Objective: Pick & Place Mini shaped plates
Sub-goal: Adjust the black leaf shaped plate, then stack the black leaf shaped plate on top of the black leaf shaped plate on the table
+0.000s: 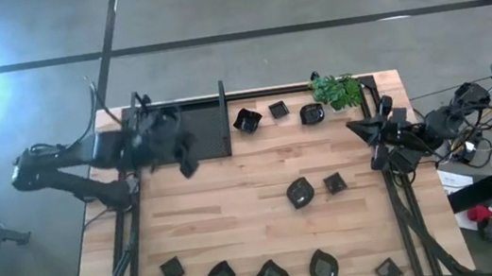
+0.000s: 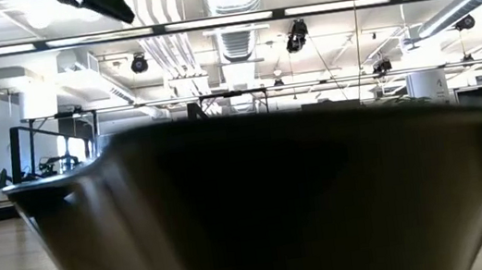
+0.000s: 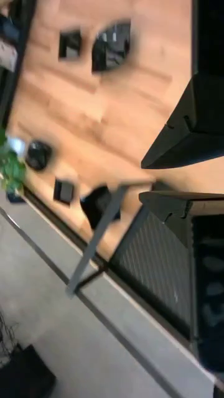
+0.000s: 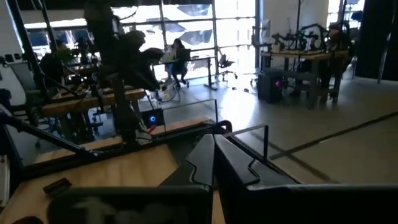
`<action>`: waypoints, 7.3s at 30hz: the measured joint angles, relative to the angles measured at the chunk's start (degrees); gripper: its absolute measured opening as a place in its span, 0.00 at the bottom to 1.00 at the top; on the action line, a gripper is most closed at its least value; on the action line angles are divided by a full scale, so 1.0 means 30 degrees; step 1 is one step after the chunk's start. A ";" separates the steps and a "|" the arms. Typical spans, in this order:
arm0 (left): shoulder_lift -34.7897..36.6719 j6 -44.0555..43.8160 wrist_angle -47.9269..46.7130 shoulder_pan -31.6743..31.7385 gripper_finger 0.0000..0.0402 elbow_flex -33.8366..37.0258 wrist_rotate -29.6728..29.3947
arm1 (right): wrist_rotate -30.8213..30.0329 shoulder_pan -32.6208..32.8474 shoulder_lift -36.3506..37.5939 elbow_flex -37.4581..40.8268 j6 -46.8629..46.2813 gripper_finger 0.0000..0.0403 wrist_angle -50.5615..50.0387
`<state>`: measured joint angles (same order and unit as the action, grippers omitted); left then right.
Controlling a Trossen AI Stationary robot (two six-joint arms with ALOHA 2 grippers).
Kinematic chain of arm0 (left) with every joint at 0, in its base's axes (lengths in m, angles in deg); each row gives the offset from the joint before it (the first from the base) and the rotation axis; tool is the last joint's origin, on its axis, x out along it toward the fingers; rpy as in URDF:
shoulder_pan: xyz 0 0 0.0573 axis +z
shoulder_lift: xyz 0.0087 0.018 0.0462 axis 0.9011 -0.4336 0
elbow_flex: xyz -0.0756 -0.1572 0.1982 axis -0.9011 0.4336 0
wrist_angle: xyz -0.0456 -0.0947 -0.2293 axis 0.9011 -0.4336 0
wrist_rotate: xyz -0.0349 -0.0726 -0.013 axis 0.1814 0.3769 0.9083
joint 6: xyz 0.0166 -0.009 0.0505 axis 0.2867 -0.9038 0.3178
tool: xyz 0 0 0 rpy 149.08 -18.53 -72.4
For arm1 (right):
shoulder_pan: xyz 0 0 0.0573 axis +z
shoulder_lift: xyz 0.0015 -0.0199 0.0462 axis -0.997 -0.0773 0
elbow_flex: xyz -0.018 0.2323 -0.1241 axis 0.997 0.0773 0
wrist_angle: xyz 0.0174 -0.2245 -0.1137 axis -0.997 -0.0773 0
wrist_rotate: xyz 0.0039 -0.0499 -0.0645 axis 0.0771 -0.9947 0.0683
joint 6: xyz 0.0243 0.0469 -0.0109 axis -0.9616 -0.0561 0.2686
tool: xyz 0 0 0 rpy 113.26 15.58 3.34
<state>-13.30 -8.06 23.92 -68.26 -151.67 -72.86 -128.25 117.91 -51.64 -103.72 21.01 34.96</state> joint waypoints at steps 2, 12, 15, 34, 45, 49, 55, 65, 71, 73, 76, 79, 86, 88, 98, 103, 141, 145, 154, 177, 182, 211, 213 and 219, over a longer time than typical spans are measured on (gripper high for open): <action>-0.0422 -0.1493 0.0002 -0.1672 0.15 0.0002 -0.0988 | 0.0757 0.0000 -0.0216 -0.0004 -0.0013 0.02 0.0016; -0.2486 -0.5896 -0.0008 -0.7331 0.15 0.0015 -0.1063 | 0.4437 0.0002 -0.2859 -0.0044 -0.1065 0.02 0.0030; -0.2867 -0.6917 -0.0302 -0.8468 0.15 0.0036 0.0121 | 0.4685 0.0007 -0.3540 -0.0044 -0.1104 0.02 0.0079; -0.4234 -0.9957 -0.0605 -1.1826 0.15 0.0386 0.0862 | 0.7363 -0.0521 -0.9261 -0.0039 -1.1072 0.02 -0.1183; -0.4234 -0.9972 -0.1346 -1.1826 0.15 0.0386 0.0738 | 1.4402 -0.4097 -1.3678 -0.0058 -1.8219 0.02 -0.1994; -0.4234 -0.9947 -0.1356 -1.1819 0.15 0.0386 0.0738 | 1.6923 -0.5386 -1.4939 -0.0058 -1.8538 0.02 -0.2105; -0.4234 -0.9578 -0.1510 -1.1819 0.15 0.0386 0.0731 | 1.9197 -0.6193 -1.5489 -0.0058 -1.8677 0.02 -0.3647; -0.4234 -0.9578 -0.2454 -1.1812 0.15 0.0386 0.0731 | 1.9761 -0.6257 -1.7264 -0.0073 -1.9747 0.02 -0.3771; -0.4234 -0.9571 -0.2556 -1.1812 0.15 0.0386 0.0731 | 2.0475 -0.6480 -1.9103 -0.0597 -1.9242 0.02 -0.3769; -0.4234 -0.9571 -0.2604 -1.1812 0.15 0.0386 0.0731 | 2.0487 -0.6547 -1.9669 -0.0995 -1.8752 0.02 -0.3911; -0.4234 -0.9593 -0.2677 -1.1812 0.15 0.0386 0.0734 | 2.0480 -0.6765 -2.0489 -0.1705 -1.7895 0.02 -0.3915; -0.4234 -0.9600 -0.2685 -1.1812 0.15 0.0386 0.0734 | 2.0478 -0.7021 -2.1417 -0.2275 -1.7263 0.02 -0.4017; -0.4234 -0.9607 -0.2696 -1.1812 0.15 0.0386 0.0738 | 2.0472 -0.7472 -2.3446 -0.3734 -1.5296 0.02 -0.4454; -0.4234 -0.9613 -0.2701 -1.1812 0.15 0.0386 0.0738 | 2.0465 -0.7563 -2.3891 -0.4261 -1.4695 0.02 -0.4395; -0.4234 -0.9637 -0.2699 -1.1823 0.15 0.0386 0.0738 | 2.0329 -0.8383 -2.5939 -0.6755 -1.1393 0.02 -0.4459; -0.4234 -0.9666 -0.2696 -1.1819 0.15 0.0386 0.0738 | 2.0065 -0.8835 -2.6544 -0.8005 -1.0193 0.02 -0.5217; -0.8159 -1.1267 0.9202 -1.2846 0.15 0.6193 0.5545 | 1.4375 -0.4575 -1.6041 -1.0462 -0.7796 0.02 -0.9666; -0.9425 -1.2363 0.9729 -1.2865 0.15 0.6028 0.7526 | 1.4382 -0.4565 -1.4591 -1.0462 -0.7195 0.02 -0.9942; -1.1001 -1.4041 1.0258 -1.2843 0.15 0.5770 0.9514 | 1.4391 -0.4568 -1.2420 -1.0426 -0.4503 0.02 -0.9990; -1.1579 -1.5728 1.1716 -1.2832 0.15 0.5880 0.9751 | 1.3894 -0.4573 -1.1045 -1.0426 -0.4326 0.02 -1.0384; -1.1976 -1.6410 1.1850 -1.2825 0.15 0.5880 0.9751 | 1.3894 -0.4568 -1.1045 -1.0426 -0.4310 0.02 -1.0391; -0.8783 -1.8787 1.1513 -1.1835 0.00 0.4565 1.0916 | 1.2916 -0.4568 -1.0948 -1.0426 -0.4325 0.02 -1.0419; -0.8021 -1.8665 1.0800 -1.1407 0.00 0.4265 1.0897 | 1.2910 -0.4568 -1.0894 -1.0426 -0.4345 0.02 -1.0412; -0.6459 -1.7166 0.7515 -0.9495 0.00 0.2796 1.0835 | 1.2920 -0.4568 -1.0878 -1.0426 -0.4389 0.02 -1.0405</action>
<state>-32.68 -59.56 46.46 -96.75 -143.28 -40.36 -89.49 104.20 -84.28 -135.00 7.84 3.75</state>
